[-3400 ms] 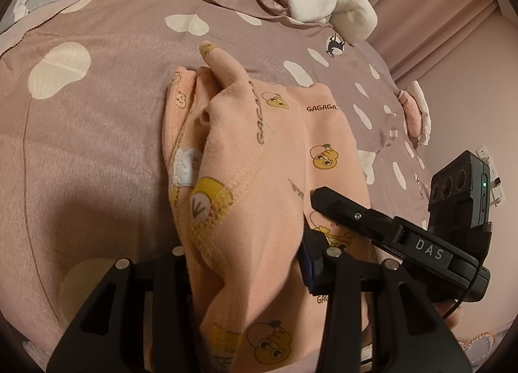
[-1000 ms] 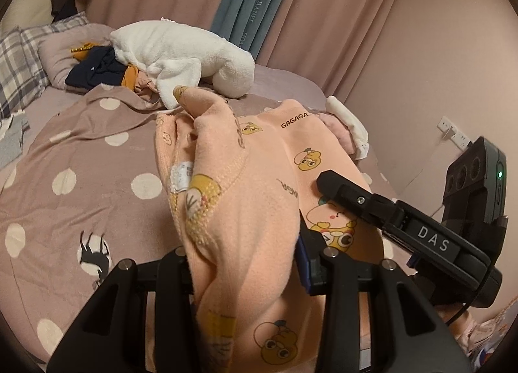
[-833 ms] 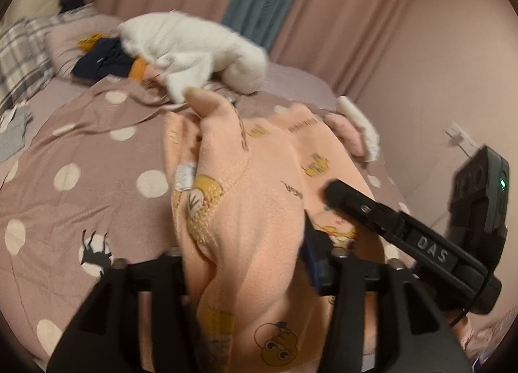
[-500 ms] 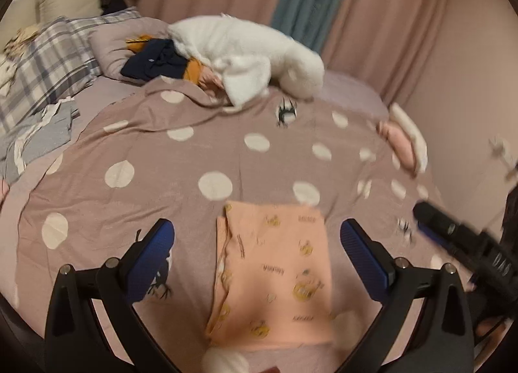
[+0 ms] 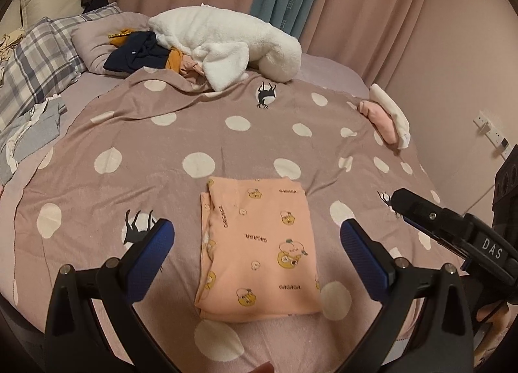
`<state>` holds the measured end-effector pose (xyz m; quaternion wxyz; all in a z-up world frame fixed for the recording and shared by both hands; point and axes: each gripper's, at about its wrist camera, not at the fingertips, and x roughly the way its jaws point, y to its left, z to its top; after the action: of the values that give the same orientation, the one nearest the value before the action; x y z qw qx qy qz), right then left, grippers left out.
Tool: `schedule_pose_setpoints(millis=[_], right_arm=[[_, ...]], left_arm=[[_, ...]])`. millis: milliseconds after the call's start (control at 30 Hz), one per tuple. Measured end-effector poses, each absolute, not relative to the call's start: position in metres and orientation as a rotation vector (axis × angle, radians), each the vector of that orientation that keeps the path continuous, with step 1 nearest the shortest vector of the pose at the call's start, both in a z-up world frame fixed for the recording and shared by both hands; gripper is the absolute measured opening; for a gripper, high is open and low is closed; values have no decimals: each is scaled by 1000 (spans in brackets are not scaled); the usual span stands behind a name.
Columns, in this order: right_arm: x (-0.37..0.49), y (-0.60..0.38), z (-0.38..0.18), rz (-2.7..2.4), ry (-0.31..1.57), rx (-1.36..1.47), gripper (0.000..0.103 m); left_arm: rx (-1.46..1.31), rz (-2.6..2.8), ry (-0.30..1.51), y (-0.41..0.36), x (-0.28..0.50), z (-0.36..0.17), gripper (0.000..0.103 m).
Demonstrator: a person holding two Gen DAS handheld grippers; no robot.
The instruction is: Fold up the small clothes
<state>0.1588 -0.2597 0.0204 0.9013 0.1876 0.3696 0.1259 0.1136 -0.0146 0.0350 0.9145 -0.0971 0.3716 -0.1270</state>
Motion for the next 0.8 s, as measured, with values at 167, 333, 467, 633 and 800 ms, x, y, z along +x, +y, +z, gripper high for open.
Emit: schedule_pose_setpoints(millis=[167,333,467,633,800], right_arm=[[152,-261,17,237,792,384,89],[146,-263,3,239,830,415,89],[143,-262,-7,208,871,403,89],[125,-264,-28,120,895,409,90],[100,-265,-68,113,960,485,90]], left_arm=[[-181,-279,808,-21,107,30,103],[-220,-251,853,-19,103,12,103],[-217,-231,871,-17,101,4,103],[-208,-212,891,-8,89,-18,103],[-185,-189,904,-3,82,-34,102]])
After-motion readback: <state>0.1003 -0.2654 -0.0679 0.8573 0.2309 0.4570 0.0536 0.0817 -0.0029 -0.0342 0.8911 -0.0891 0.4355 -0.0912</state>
